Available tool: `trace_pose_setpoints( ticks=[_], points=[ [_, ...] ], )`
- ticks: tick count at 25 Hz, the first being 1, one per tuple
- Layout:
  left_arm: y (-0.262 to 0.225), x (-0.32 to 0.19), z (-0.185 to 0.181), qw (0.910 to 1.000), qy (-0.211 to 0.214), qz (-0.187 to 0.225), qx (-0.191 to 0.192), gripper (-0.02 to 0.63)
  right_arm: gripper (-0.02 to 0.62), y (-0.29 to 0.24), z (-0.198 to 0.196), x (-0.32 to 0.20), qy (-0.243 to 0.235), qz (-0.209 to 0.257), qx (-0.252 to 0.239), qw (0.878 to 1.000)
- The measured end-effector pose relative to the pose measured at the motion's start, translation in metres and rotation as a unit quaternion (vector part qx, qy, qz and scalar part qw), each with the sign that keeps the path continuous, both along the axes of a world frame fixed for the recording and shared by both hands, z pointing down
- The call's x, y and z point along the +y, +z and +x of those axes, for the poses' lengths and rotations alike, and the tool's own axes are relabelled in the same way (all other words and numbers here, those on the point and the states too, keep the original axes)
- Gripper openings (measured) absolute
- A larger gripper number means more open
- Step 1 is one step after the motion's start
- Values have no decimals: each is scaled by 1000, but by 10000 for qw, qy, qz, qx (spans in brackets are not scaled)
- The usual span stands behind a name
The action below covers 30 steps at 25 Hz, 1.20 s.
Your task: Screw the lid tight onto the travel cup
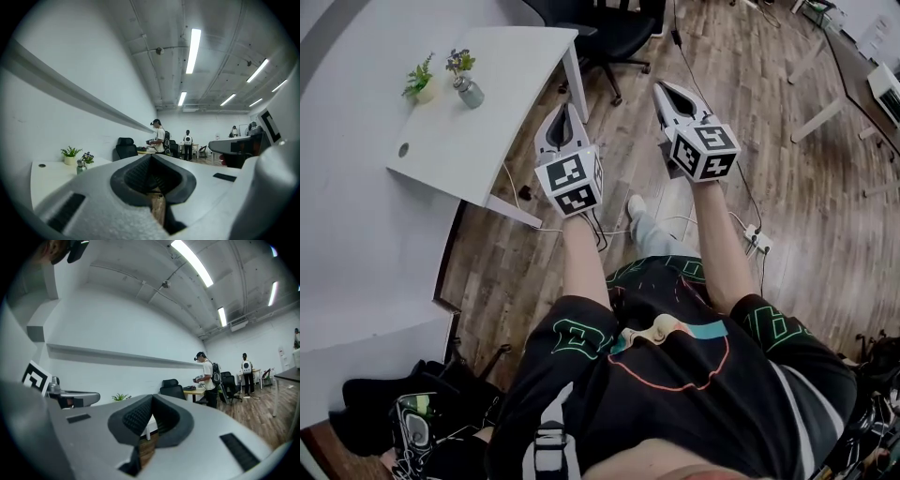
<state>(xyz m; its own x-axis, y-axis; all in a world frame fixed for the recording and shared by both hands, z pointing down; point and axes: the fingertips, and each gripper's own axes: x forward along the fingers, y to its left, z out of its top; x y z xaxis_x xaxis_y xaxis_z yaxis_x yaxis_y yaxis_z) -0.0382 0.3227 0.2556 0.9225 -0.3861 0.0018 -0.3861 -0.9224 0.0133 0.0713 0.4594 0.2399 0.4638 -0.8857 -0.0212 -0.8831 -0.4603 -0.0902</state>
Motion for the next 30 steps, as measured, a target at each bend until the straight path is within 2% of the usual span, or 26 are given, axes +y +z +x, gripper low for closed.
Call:
trace_pose_setpoints(
  ticks=[7, 13, 18, 25, 30],
  points=[
    [21, -22, 59, 9995, 135, -229, -140, 8, 5, 21, 57, -17, 133, -138, -162, 9997],
    [65, -8, 133, 9951, 687, -474, -525, 8, 5, 67, 113, -1, 574, -464, -549, 9958],
    [101, 0, 193, 9895, 871, -691, -919, 8, 6, 89, 170, 4, 705, -504, -835, 9927],
    [100, -24, 268, 9859, 984, -464, -1270, 8, 5, 98, 247, -23, 677, -241, -1137, 9909],
    [90, -55, 312, 9861, 886, -238, -1383, 8, 5, 88, 304, -55, 579, 4, -1171, 9914]
  ],
)
